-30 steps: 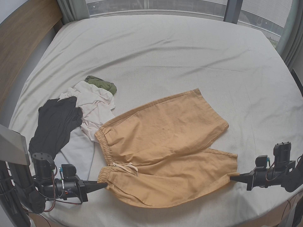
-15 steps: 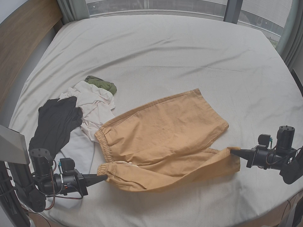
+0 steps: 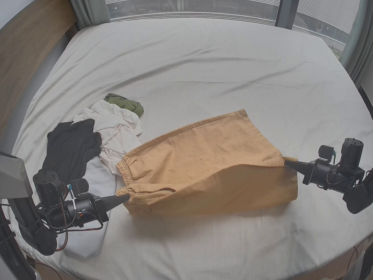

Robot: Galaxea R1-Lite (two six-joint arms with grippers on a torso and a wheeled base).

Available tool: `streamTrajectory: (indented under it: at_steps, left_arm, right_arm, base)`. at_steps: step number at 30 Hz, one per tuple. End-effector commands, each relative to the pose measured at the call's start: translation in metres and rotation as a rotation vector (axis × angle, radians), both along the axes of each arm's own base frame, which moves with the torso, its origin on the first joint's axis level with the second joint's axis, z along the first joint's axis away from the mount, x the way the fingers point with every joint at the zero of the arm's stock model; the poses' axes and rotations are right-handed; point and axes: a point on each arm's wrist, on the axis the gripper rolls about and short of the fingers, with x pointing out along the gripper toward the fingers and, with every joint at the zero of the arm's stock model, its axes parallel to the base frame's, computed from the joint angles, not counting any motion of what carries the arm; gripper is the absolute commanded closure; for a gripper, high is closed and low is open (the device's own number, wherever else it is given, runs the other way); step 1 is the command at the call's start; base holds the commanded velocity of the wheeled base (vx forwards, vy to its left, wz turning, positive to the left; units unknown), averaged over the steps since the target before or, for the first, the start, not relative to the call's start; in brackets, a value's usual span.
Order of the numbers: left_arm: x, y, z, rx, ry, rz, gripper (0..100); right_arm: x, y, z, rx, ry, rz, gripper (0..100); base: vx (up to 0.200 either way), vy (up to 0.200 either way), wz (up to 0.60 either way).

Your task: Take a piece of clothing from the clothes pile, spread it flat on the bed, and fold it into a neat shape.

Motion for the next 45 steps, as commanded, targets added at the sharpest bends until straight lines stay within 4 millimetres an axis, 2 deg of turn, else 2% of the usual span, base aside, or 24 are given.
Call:
streamTrajectory:
  at_steps: [1,6,22,26,45]
  left_arm:
    - [0.000,-0.008,0.004,-0.019,0.004,-0.002,100]
    - [-0.001,-0.017,0.003,-0.009,0.008,0.020,100]
    - [0.010,-0.013,0.009,-0.031,-0.019,0.084,100]
    - [0.014,-0.014,0.015,-0.053,-0.033,0.143,100]
    - [0.017,-0.014,0.016,-0.065,-0.027,0.160,100]
  right_arm:
    - [0.008,0.000,0.008,0.001,-0.039,0.001,100]
    - [0.018,0.000,0.019,0.002,-0.082,0.000,100]
    - [0.056,0.002,0.059,0.000,-0.122,-0.014,100]
    - [0.067,0.002,0.063,-0.002,-0.127,-0.023,100]
    - [0.101,0.011,0.074,-0.009,-0.116,-0.017,100]
  base:
    - [0.000,0.000,0.00]
    - [0.000,0.000,0.00]
    - [0.000,0.000,0.00]
    - [0.000,0.000,0.00]
    - [0.000,0.000,0.00]
